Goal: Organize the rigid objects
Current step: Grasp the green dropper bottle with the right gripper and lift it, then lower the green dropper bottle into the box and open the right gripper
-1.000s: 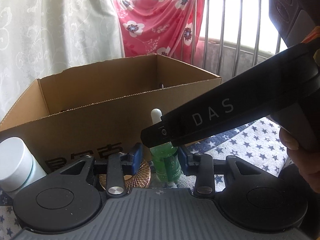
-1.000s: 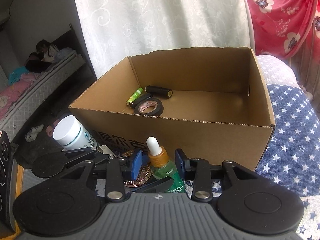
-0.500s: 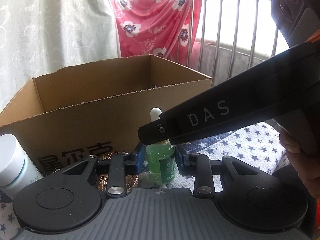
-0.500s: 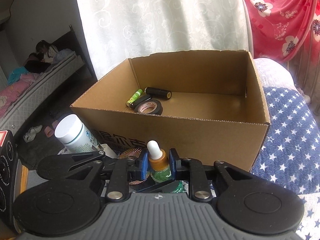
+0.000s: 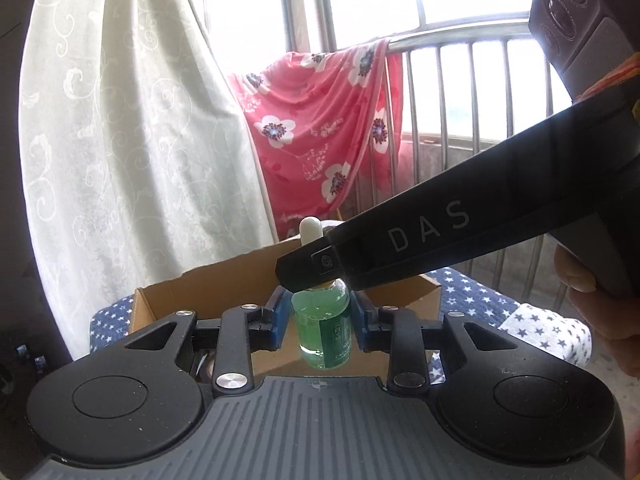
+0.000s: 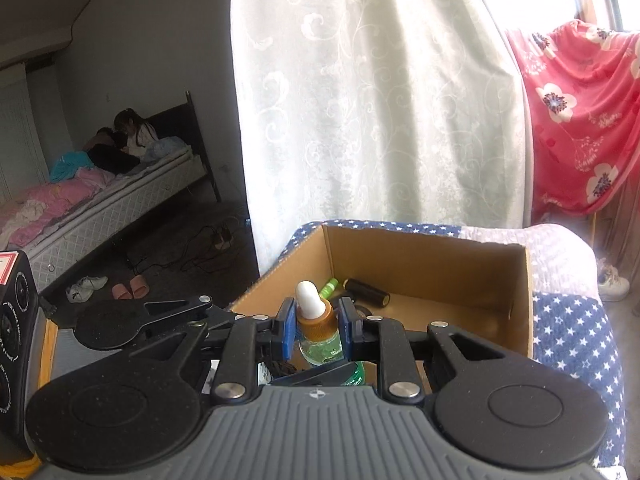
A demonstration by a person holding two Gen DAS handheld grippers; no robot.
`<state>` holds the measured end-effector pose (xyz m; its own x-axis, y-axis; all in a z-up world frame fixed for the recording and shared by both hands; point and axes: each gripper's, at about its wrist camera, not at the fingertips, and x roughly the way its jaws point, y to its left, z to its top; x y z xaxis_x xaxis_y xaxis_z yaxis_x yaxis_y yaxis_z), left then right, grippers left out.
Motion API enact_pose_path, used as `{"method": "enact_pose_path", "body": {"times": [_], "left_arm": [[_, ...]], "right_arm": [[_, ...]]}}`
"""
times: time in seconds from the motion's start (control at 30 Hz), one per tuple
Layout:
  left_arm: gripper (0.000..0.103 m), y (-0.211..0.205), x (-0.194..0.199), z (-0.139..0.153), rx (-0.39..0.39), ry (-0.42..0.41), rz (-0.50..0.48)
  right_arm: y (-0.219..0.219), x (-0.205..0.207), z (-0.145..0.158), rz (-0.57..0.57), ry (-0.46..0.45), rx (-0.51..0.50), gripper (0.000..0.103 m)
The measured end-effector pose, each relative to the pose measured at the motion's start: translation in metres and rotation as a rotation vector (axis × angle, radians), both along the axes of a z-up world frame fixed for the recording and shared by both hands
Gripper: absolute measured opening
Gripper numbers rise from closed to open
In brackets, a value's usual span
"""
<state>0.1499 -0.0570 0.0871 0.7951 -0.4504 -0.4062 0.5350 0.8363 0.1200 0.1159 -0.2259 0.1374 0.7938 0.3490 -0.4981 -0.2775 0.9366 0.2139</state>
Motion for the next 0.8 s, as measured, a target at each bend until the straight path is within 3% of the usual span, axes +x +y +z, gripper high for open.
{"method": "enact_pose_path", "body": {"times": [0.2,0.4,0.5,0.67,0.8], "left_arm": [[0.031,0.002,0.069,0.015,0.022,0.165,0.001],[0.031,-0.005,0.159,-0.009,0.037,0.418,0.002],[0.031,-0.014,0.192,-0.025,0.053,0.502,0.017],[0.031,-0.031,0.223,-0.043,0.124,0.54,0.042],[0.032,-0.032,0.237,-0.054,0.132,0.584,0.047]], "right_arm": [[-0.019,0.084,0.001,0.044,0.119,0.083,0.024],[-0.036,0.163,-0.038,0.03,0.28,0.12,0.024],[-0.046,0.192,-0.062,0.016,0.351,0.155,0.024],[-0.055,0.223,-0.092,0.002,0.406,0.156,0.024],[-0.059,0.238,-0.107,-0.024,0.422,0.12,0.024]]}}
